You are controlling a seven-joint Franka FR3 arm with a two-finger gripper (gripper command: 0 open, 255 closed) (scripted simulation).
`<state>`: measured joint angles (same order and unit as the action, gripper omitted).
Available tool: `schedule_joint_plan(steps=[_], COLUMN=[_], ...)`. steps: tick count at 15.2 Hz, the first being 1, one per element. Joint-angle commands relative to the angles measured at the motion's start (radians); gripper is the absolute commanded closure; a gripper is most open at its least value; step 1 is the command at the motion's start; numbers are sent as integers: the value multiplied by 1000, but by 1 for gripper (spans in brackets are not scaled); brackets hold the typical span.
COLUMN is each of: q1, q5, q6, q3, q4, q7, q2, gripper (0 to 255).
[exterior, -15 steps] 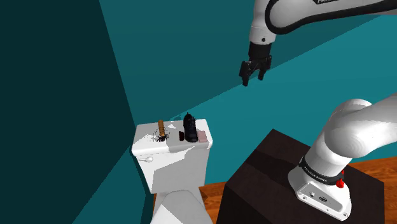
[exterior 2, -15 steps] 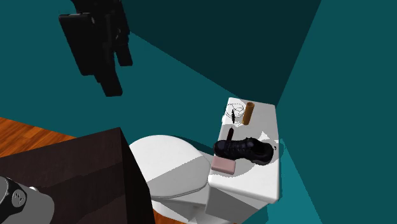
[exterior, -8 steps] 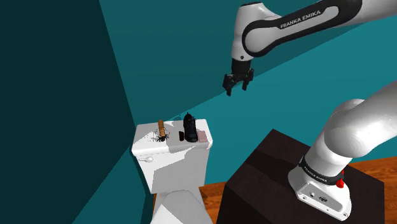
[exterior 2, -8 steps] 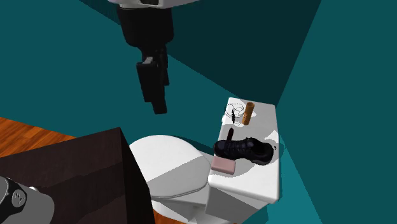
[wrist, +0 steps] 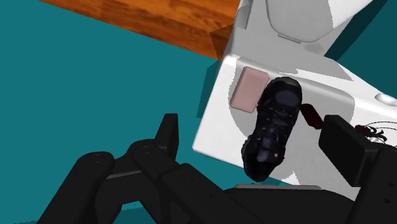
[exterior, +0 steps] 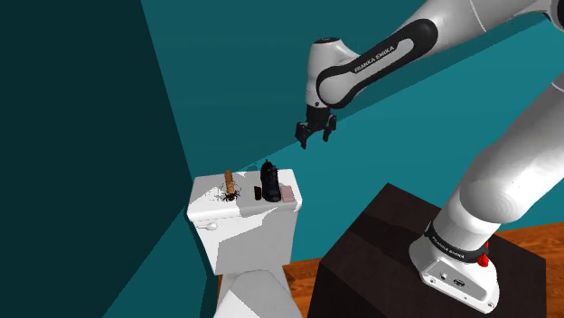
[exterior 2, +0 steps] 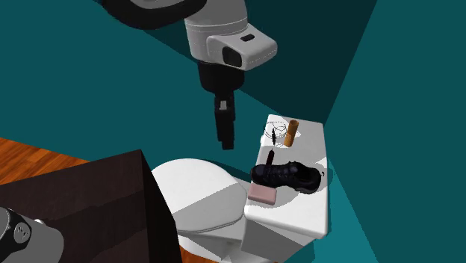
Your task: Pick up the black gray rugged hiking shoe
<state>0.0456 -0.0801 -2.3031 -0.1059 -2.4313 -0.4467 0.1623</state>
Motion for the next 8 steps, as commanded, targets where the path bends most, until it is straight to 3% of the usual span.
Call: schedule_joint_plan(steps=[1,8], q1=[2,-6], q5=[-19,-106], q6=[-60,-196], q3=[-9,-3], q4=[31,191], q7=[-39,-161], q2=[-85,-368], gripper=[0,0])
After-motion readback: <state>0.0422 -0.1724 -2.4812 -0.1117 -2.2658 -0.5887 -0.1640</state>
